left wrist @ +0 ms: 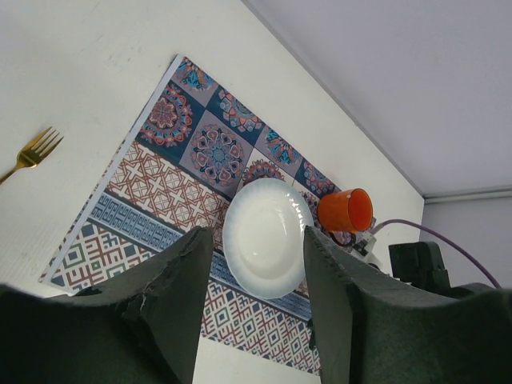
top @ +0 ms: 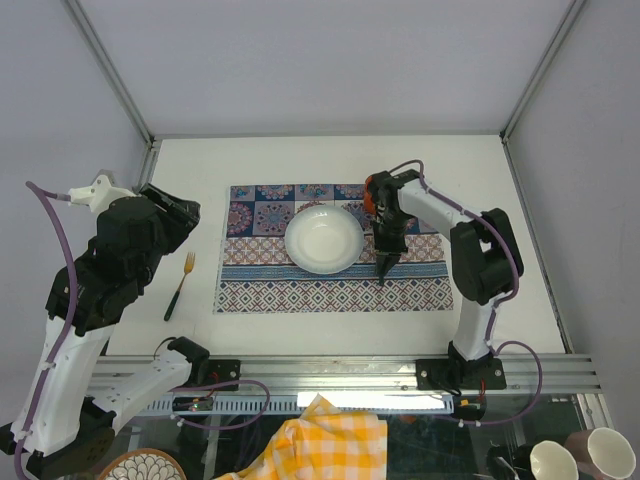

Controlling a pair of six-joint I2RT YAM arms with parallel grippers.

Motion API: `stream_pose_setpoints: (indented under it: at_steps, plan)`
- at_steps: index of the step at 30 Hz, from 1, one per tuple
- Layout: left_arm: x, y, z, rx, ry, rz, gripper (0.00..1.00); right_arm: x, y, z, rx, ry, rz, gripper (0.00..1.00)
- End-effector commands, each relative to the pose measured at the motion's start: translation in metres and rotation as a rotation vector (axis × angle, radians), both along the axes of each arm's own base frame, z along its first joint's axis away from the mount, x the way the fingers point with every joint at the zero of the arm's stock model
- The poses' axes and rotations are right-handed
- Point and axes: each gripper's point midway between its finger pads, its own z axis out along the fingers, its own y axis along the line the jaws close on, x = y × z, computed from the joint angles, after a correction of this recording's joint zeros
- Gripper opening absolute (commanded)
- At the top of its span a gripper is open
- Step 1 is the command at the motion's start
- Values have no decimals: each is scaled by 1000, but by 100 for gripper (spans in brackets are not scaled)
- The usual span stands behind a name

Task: Set the dinner table for one person
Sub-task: Place the knife on the napkin.

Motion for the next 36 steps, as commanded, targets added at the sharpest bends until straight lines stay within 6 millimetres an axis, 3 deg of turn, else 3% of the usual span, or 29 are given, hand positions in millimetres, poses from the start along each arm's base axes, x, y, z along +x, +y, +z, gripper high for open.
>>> stream_pose_setpoints:
  at_steps: [1, 15, 36]
  plan:
    - [3, -2, 8, -28, -32, 0, 51, 13, 2, -4, 11, -27, 2, 0]
    - [2, -2, 5, -27, -26, -1, 52, 41, 5, -10, -25, -75, 3, 0]
    - [-2, 1, 7, -30, -40, 5, 53, 50, 4, -32, -48, -70, -5, 0]
